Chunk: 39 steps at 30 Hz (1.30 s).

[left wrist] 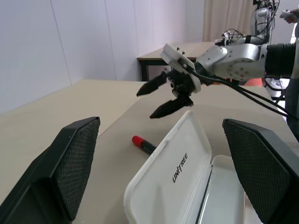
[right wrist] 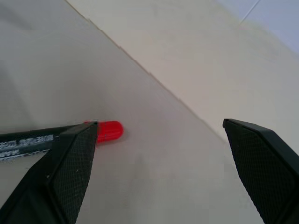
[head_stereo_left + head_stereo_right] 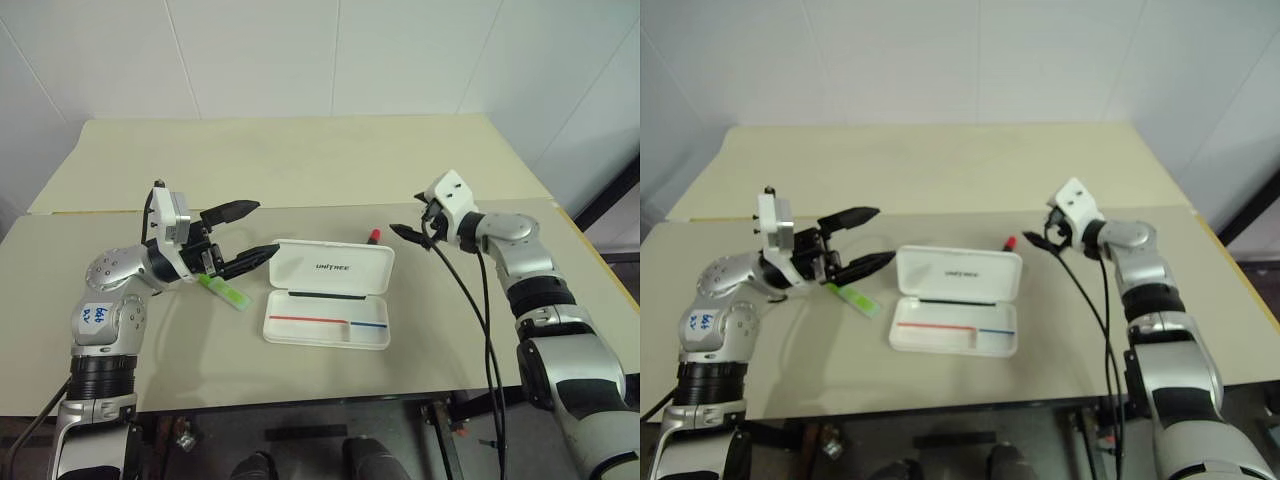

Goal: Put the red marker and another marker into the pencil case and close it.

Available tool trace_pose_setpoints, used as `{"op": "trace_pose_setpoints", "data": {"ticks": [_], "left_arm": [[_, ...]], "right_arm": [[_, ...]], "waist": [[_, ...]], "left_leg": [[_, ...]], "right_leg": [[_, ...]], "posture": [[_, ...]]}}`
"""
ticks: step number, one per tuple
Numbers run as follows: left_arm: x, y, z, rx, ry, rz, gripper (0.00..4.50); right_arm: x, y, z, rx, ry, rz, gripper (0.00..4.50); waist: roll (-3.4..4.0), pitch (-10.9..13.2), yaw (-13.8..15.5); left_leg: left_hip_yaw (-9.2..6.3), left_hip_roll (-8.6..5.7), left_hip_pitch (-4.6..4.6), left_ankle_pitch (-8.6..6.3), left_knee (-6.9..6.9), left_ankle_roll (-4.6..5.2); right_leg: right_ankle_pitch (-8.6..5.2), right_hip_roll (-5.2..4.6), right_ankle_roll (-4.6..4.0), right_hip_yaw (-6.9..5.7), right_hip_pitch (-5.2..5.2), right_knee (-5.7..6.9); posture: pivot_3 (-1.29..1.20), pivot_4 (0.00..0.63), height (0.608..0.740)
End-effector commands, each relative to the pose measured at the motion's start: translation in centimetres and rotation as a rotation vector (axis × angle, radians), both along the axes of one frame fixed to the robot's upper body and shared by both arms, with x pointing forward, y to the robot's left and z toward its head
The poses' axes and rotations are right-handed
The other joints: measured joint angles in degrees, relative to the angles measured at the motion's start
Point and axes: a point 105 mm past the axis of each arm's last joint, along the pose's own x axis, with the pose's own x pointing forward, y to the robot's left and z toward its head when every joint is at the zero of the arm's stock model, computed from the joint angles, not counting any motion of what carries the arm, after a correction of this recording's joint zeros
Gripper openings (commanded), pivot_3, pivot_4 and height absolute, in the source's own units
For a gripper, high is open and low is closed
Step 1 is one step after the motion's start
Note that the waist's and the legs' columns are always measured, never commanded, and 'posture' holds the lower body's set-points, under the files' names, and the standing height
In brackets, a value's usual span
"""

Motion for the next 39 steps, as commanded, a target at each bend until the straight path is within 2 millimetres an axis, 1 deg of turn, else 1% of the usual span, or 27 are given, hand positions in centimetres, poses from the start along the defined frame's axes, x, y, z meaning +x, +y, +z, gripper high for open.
{"op": "trace_pose_setpoints", "data": {"ticks": [1, 5, 9, 13, 19, 30, 39], "left_arm": [[-0.6, -0.3, 1.1, -0.018, -0.059, -0.012, 4.47], [-0.6, -0.4, 1.1, -0.019, -0.060, -0.014, 4.47], [-0.5, -0.4, 1.1, -0.019, -0.060, -0.017, 4.47], [-0.5, -0.6, 1.1, -0.020, -0.060, -0.023, 4.47], [-0.4, -0.7, 1.1, -0.022, -0.060, -0.027, 4.47], [-0.5, -0.9, 1.0, -0.026, -0.061, -0.030, 4.47], [-0.7, -1.0, 0.9, -0.028, -0.064, -0.032, 4.47]], "right_arm": [[-0.1, -0.5, 0.0, 0.021, -0.025, -0.026, 4.50], [-0.2, -1.6, -1.0, 0.046, 0.000, -0.066, 4.50], [-0.7, -1.7, -1.6, 0.082, 0.035, -0.035, 4.50], [-1.3, -0.7, -2.0, 0.139, 0.065, 0.017, 4.50], [-1.4, 0.2, -2.4, 0.209, 0.087, 0.019, 4.50], [-1.2, 2.4, -1.4, 0.353, 0.080, 0.029, 4.50], [-1.6, 4.4, -2.4, 0.427, 0.130, 0.037, 4.50]], "waist": [[0.01, 0.0, 0.0], [0.06, 0.0, -0.1], [0.06, 0.0, -0.2], [0.05, 0.0, -0.1], [0.06, 0.0, -0.2], [0.06, 0.0, -0.2], [0.06, 0.0, -0.1]], "left_leg": [[0.01, -0.01, -0.01, 0.00, 0.00, 0.00], [0.02, -0.02, 0.00, 0.00, 0.01, 0.00], [0.01, 0.00, 0.03, 0.01, 0.01, -0.02], [0.01, 0.00, 0.03, 0.02, 0.01, -0.02], [0.00, 0.00, 0.04, 0.03, 0.01, -0.06], [0.00, 0.00, 0.04, 0.04, 0.01, -0.06], [-0.01, 0.00, 0.03, 0.04, 0.01, -0.06]], "right_leg": [[0.00, 0.00, 0.00, 0.01, 0.00, 0.00], [0.01, -0.01, 0.01, 0.03, 0.00, 0.02], [0.01, 0.02, 0.01, 0.02, 0.00, 0.04], [0.01, 0.02, 0.02, 0.02, 0.00, 0.03], [0.02, 0.02, 0.04, 0.02, 0.00, 0.08], [0.02, 0.02, 0.03, 0.02, 0.00, 0.08], [0.02, 0.02, 0.03, 0.00, 0.00, 0.09]], "posture": [[0.00, 0.150, 0.740], [0.00, 0.150, 0.740], [0.00, 0.150, 0.740], [0.00, 0.150, 0.740], [0.00, 0.150, 0.740], [0.00, 0.150, 0.740], [0.00, 0.150, 0.740]]}}
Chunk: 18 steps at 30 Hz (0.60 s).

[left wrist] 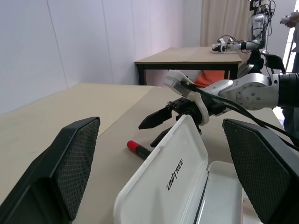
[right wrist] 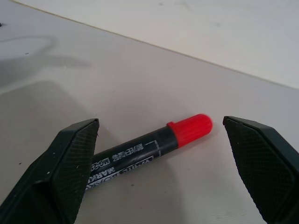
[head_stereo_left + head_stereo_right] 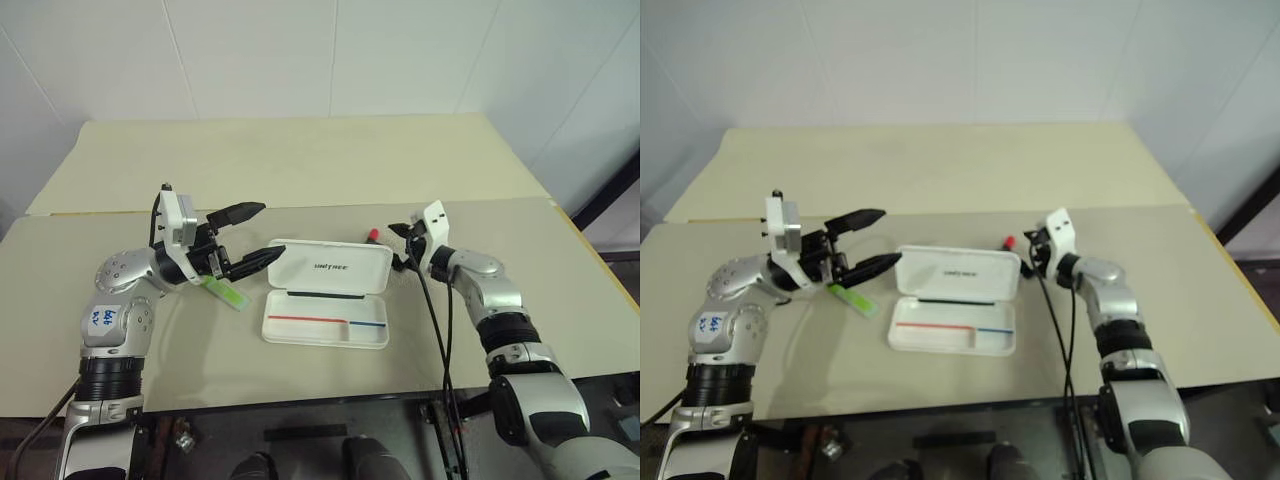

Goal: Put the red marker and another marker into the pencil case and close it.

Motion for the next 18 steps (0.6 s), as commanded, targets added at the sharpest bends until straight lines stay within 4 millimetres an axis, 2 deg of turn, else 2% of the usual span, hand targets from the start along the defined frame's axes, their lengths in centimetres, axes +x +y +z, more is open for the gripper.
{"op": "trace_pose_setpoints", "data": {"ticks": [1, 11, 18], "left_arm": [[-0.7, -0.3, 1.1, -0.008, -0.062, -0.017, 4.47], [-0.7, -0.4, 1.2, -0.009, -0.064, -0.019, 4.47], [-0.6, -0.5, 1.1, -0.009, -0.062, -0.020, 4.47]], "right_arm": [[-0.1, 0.6, 1.1, 0.061, -0.030, -0.007, 4.50], [0.1, 1.9, 1.1, 0.131, -0.017, -0.034, 4.50], [0.4, 2.4, 0.2, 0.150, 0.027, -0.075, 4.50]], "waist": [[0.00, 0.0, 0.0], [0.00, 0.0, -0.1], [0.00, 0.0, 0.0]], "left_leg": [[0.00, 0.00, 0.00, 0.00, 0.00, 0.00], [0.00, 0.01, 0.00, 0.00, -0.01, 0.00], [0.00, 0.00, -0.01, 0.00, -0.01, 0.00]], "right_leg": [[0.00, 0.00, 0.00, 0.00, 0.00, 0.01], [0.00, 0.00, 0.00, -0.01, -0.01, 0.01], [0.00, 0.00, 0.00, -0.01, -0.01, -0.02]], "posture": [[0.00, 0.150, 0.740], [0.00, 0.150, 0.740], [0.00, 0.150, 0.740]]}}
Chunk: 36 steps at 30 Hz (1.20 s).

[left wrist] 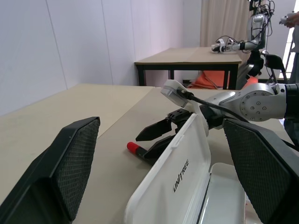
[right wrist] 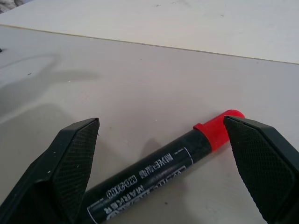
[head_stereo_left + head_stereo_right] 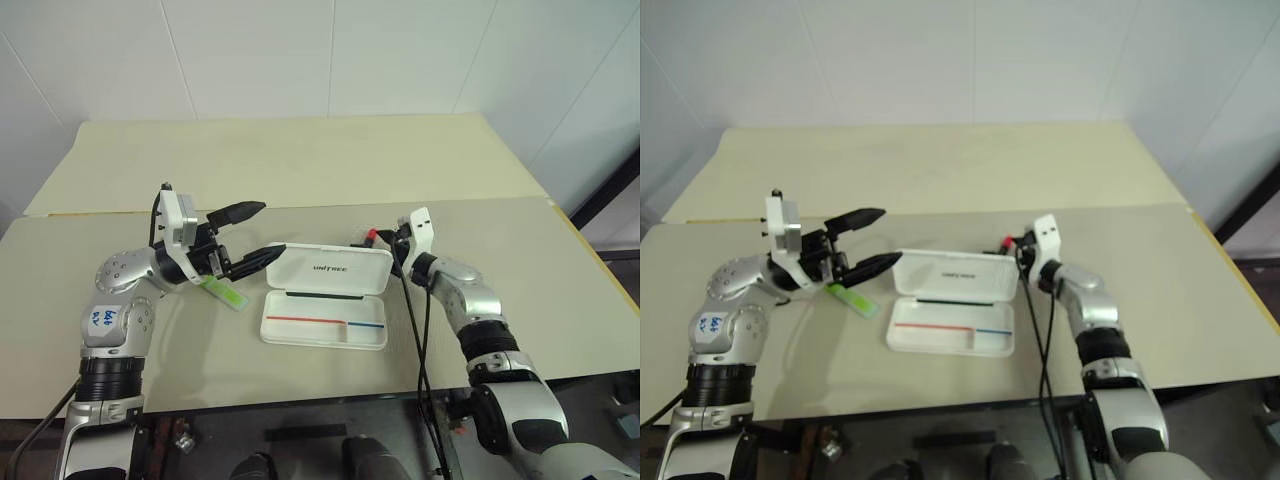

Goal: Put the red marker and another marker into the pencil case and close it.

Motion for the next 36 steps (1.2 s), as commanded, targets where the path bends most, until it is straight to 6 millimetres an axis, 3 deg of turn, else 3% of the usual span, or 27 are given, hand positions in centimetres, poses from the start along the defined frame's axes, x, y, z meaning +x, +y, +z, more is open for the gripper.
{"op": "trace_pose_setpoints", "data": {"ticks": [1, 20, 23, 34, 36], "left_arm": [[-0.6, -0.4, 1.1, -0.007, -0.060, -0.022, 4.47], [-0.6, -0.5, 1.3, -0.004, -0.068, -0.017, 4.47], [-0.5, -0.5, 1.3, -0.003, -0.070, -0.015, 4.50], [-0.9, 0.1, 1.1, 0.020, -0.054, -0.036, 4.50], [-1.0, 0.2, 0.9, 0.035, -0.044, -0.049, 4.50]], "right_arm": [[0.4, -0.1, 0.8, 0.029, -0.008, -0.039, 4.50], [1.7, -1.5, -0.8, -0.018, 0.112, -0.178, 4.50], [1.8, -1.6, -1.0, -0.020, 0.123, -0.192, 3.89], [2.3, -2.2, -0.5, -0.029, 0.107, -0.215, 0.12], [2.4, -2.4, -0.3, -0.032, 0.100, -0.219, 0.02]], "waist": [[0.00, 0.0, 0.0], [-0.01, 0.0, 0.0], [-0.01, 0.0, 0.0], [-0.02, 0.0, -0.1], [-0.02, 0.0, -0.1]], "left_leg": [[0.00, 0.00, 0.00, 0.00, 0.00, 0.00], [0.00, -0.01, 0.00, 0.00, -0.01, 0.00], [0.00, -0.01, 0.00, 0.00, -0.01, 0.00], [-0.01, 0.00, 0.01, 0.00, -0.04, 0.00], [0.00, -0.01, 0.01, 0.00, -0.04, 0.00]], "right_leg": [[0.00, 0.00, 0.00, 0.00, 0.00, -0.01], [0.00, 0.00, 0.00, 0.00, 0.01, -0.01], [0.01, 0.00, 0.01, 0.00, 0.00, 0.00], [0.01, 0.00, 0.01, 0.00, 0.01, -0.04], [0.01, 0.00, 0.01, 0.00, 0.01, -0.04]], "posture": [[0.00, 0.150, 0.740], [0.00, 0.150, 0.740], [0.00, 0.150, 0.740], [0.00, 0.150, 0.740], [0.00, 0.150, 0.740]]}}
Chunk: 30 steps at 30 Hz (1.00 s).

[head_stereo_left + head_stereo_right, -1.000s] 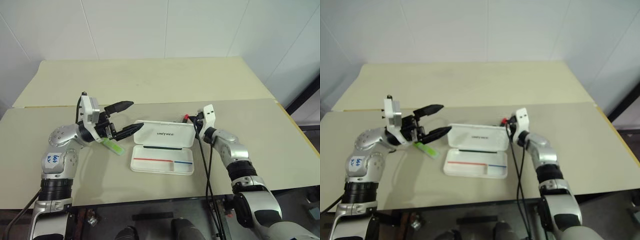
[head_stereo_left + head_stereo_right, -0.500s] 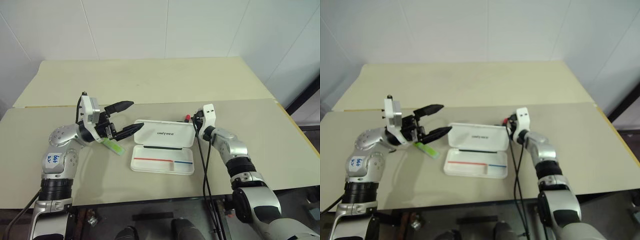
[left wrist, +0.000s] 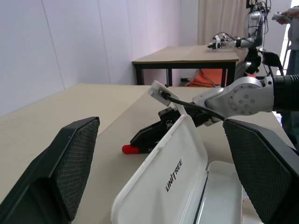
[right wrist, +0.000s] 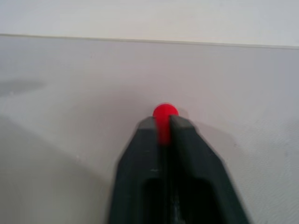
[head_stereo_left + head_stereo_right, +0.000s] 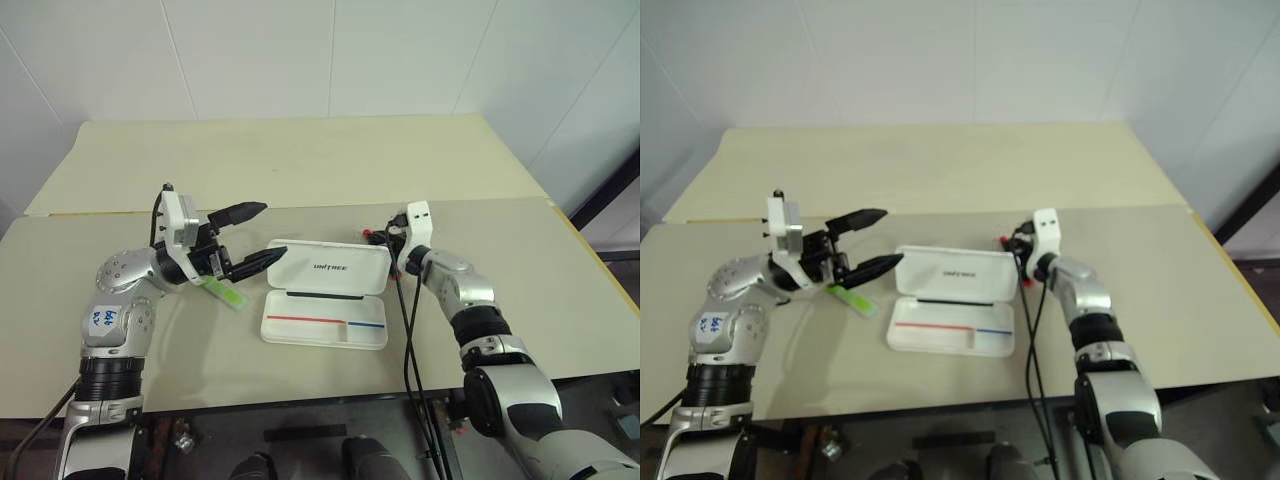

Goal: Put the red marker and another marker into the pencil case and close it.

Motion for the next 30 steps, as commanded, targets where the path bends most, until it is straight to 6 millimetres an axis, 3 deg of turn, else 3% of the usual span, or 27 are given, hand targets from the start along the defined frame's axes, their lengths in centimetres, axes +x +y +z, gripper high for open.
{"op": "trace_pose_setpoints", "data": {"ticks": [1, 11, 14, 25, 30], "left_arm": [[-0.7, 0.2, 0.9, 0.016, -0.036, -0.032, 4.50], [-0.3, 0.2, 1.2, 0.014, -0.051, -0.028, 4.50], [-0.2, 0.2, 1.2, 0.014, -0.053, -0.027, 4.50], [-0.2, 0.2, 1.2, 0.009, -0.058, -0.022, 4.50], [-0.1, 0.1, 1.2, 0.006, -0.060, -0.021, 4.50]], "right_arm": [[0.2, -1.2, -0.3, -0.013, 0.014, -0.038, 0.02], [0.0, -1.5, -0.1, -0.081, -0.042, 0.007, 0.02], [-0.2, -1.3, -0.5, -0.083, -0.026, 0.028, 0.65], [0.1, -1.7, 1.5, -0.061, -0.112, 0.000, 4.48], [-0.1, -1.3, 2.0, -0.017, -0.117, 0.044, 4.48]], "waist": [[0.00, 0.0, 0.0], [0.00, 0.0, 0.0], [0.01, 0.0, 0.0], [0.01, 0.0, 0.1], [0.01, 0.0, -0.1]], "left_leg": [[0.00, 0.00, 0.00, 0.00, 0.00, 0.00], [0.01, 0.00, -0.01, 0.00, -0.18, 0.00], [0.02, 0.00, -0.02, 0.02, -0.28, -0.04], [0.01, -0.01, -0.02, 0.04, -0.28, -0.06], [0.02, 0.00, -0.02, 0.04, -0.33, -0.07]], "right_leg": [[0.00, 0.00, 0.00, 0.00, 0.00, -0.01], [0.00, 0.00, 0.00, 0.01, -0.03, -0.12], [0.00, 0.00, -0.01, 0.01, -0.07, -0.15], [0.00, -0.01, -0.01, 0.01, -0.07, -0.13], [-0.01, 0.00, -0.01, 0.01, -0.09, -0.15]], "posture": [[0.00, 0.150, 0.740], [0.00, 0.150, 0.740], [0.00, 0.150, 0.740], [0.00, 0.150, 0.740], [0.00, 0.150, 0.740]]}}
